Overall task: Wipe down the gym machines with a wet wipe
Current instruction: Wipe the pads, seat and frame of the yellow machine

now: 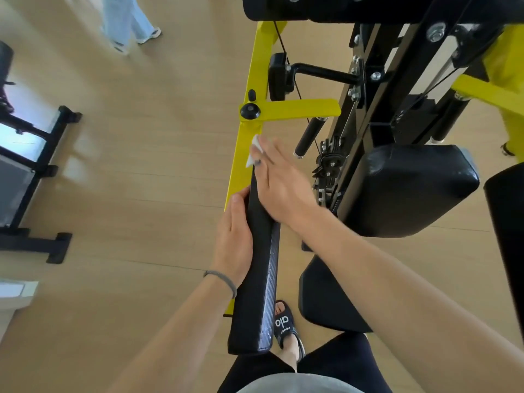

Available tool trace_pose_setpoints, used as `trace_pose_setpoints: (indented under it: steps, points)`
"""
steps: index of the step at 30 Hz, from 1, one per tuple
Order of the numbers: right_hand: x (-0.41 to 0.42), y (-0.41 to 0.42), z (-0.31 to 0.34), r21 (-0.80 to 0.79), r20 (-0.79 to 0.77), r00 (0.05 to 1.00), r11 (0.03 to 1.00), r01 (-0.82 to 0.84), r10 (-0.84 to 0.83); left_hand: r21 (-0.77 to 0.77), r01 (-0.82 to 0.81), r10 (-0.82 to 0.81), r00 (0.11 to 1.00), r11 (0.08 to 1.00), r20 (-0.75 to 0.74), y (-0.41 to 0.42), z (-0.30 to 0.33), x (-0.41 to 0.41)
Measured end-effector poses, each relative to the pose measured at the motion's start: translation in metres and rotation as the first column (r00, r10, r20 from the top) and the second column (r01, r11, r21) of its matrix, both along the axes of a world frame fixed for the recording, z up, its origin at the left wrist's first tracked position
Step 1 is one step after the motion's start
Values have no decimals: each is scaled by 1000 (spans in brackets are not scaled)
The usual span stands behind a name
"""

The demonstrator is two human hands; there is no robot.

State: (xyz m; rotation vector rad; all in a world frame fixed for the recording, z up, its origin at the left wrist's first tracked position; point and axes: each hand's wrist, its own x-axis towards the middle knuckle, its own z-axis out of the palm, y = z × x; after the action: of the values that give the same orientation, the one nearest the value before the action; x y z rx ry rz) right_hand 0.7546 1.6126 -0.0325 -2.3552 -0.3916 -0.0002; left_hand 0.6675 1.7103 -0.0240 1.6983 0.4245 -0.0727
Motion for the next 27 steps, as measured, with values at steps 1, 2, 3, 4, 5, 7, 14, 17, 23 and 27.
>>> trace_pose_setpoints:
  steps: [1,2,3,4,5,7,14,17,23,27]
  points:
    - [16,2,1,60,-47,998,997,48,-45,17,12,-12,1000,1000,-5,0,1,0]
    - [26,3,1,105,-95,992,990,95,-86,28,20,-20,1000,999,-8,0,2,0]
    - [29,1,0,127,-144,982,982,139,-120,38,26,-26,1000,999,-8,-1,3,0]
    - [26,0,-2,162,-187,970,969,186,-155,49,28,-28,1000,998,-9,-2,4,0]
    - [18,-1,-5,202,-214,959,952,229,-185,60,25,-25,1000,998,-9,-2,3,0]
    - [-8,-4,-9,295,-286,930,903,313,-229,69,14,-14,1000,998,-3,-1,2,1]
    - [-150,3,-10,406,-673,714,710,575,-193,118,2,-1,1000,993,-8,-2,1,1]
    - [-171,0,-2,414,-682,710,709,571,-174,126,-12,16,999,992,-28,-3,4,0]
    - [-72,-1,-10,424,-699,691,671,609,-185,267,3,2,1000,964,-17,-4,3,1]
    - [-147,-2,-17,460,-733,676,681,569,-70,395,19,-7,999,918,-32,-7,4,2]
